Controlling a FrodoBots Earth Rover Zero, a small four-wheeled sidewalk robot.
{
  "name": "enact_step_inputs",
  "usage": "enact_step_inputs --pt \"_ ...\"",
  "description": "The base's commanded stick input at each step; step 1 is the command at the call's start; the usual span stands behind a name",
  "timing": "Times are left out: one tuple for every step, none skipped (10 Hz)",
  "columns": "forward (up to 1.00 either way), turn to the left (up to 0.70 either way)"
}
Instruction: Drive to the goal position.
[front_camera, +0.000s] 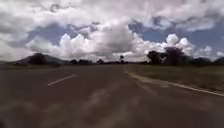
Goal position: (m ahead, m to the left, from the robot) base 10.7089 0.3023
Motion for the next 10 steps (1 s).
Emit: enact_step_inputs --pt "1.00 0.00" --pt "1.00 0.00" --pt "1.00 0.00" --pt "1.00 0.00" --pt "1.00 0.00" --pt "1.00 0.00" --pt "1.00 0.00" --pt "1.00 0.00" --pt "1.00 0.00" --pt "1.00 0.00"
